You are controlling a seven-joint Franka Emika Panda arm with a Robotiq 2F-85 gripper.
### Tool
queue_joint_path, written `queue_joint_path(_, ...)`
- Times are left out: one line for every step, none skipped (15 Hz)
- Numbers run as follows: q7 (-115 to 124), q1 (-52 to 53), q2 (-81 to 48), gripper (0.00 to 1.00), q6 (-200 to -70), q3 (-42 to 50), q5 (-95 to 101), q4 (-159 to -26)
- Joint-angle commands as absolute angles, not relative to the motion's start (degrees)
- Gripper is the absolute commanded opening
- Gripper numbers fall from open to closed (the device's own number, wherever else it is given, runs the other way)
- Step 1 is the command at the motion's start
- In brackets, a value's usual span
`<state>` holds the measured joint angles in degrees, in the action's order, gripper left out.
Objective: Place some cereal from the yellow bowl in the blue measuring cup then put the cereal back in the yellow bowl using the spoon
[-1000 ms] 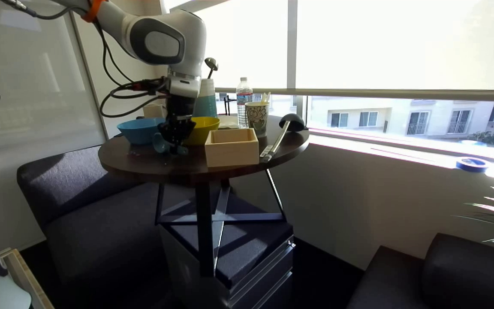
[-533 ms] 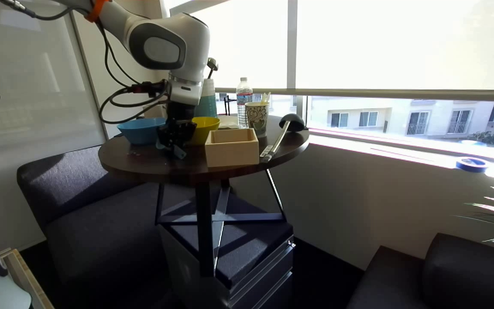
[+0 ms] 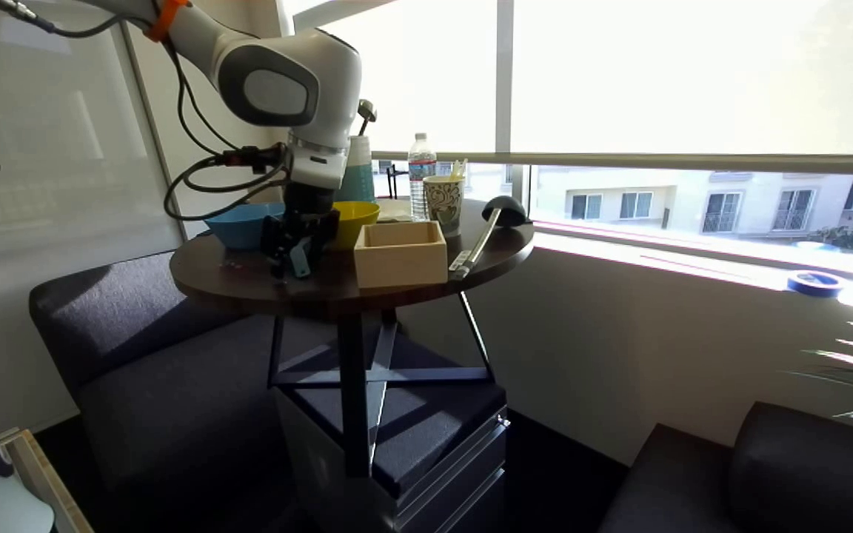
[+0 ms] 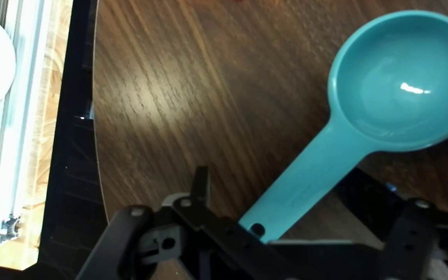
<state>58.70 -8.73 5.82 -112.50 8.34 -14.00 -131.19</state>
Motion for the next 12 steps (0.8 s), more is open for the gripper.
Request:
queue_joint_path(58.2,-9.5,10.1,1.00,-112.3,8.2,-12.3,-132.7)
queue_joint_path(58.4,-9.6,11.1,1.00,-112.1,8.2,-11.4,-132.7)
queue_joint_path(58.7,-9.8,12.4,1.00,-111.7,8.0,-10.4,-132.6)
queue_joint_path(58.8,-9.9,13.6,1.00,-111.2,7.8,-9.5,-132.5)
queue_joint_path(58.6,-10.0,14.8,1.00,-110.9,7.7,-8.7,-132.5)
queue_joint_path(58.2,-10.1,16.1,1.00,-110.6,7.4,-7.9,-132.5)
queue_joint_path(57.1,-10.1,17.5,1.00,-110.6,7.1,-6.7,-132.5)
queue_joint_path(56.1,-10.0,18.9,1.00,-110.9,6.7,-5.7,-132.5)
queue_joint_path(54.0,-9.7,20.3,1.00,-111.4,6.3,-4.6,-132.5)
queue_joint_path(52.2,-9.5,21.6,1.00,-111.2,5.8,-3.8,-132.4)
queue_joint_path(50.7,-9.4,22.7,1.00,-111.3,5.1,-3.0,-132.2)
queue_joint_path(49.1,-9.2,23.7,1.00,-111.2,4.4,-2.4,-132.1)
